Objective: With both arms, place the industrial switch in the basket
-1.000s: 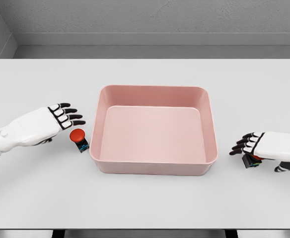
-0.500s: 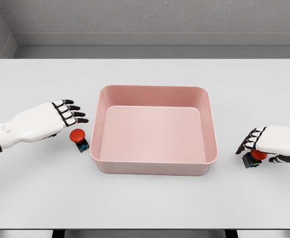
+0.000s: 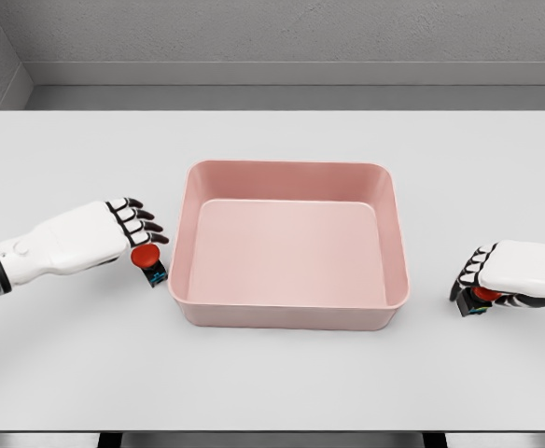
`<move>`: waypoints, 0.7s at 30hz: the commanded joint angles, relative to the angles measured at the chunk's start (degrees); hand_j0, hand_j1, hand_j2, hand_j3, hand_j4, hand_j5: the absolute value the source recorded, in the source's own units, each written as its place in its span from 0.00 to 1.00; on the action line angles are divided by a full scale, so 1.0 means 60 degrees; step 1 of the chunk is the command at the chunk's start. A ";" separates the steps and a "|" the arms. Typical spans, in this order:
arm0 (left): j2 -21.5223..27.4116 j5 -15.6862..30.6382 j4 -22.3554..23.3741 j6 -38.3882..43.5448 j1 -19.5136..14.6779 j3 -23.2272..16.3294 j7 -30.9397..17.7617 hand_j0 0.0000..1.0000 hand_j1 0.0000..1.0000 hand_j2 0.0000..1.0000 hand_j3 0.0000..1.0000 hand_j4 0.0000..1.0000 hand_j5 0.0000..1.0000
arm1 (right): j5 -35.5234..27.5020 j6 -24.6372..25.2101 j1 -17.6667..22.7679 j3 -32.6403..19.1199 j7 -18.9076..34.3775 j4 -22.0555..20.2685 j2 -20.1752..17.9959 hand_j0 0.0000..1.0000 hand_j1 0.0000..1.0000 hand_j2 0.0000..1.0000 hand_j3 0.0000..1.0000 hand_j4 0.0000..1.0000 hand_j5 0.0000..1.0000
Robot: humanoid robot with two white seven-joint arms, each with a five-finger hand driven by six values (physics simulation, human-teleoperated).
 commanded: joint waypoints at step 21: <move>-0.0224 -0.0007 -0.0157 0.0008 0.0044 -0.0241 -0.0694 0.79 0.79 0.79 0.79 0.79 0.79 | -0.0119 0.0023 -0.0498 -0.0156 -0.0002 0.0027 -0.0087 0.54 0.54 0.54 0.54 0.54 0.54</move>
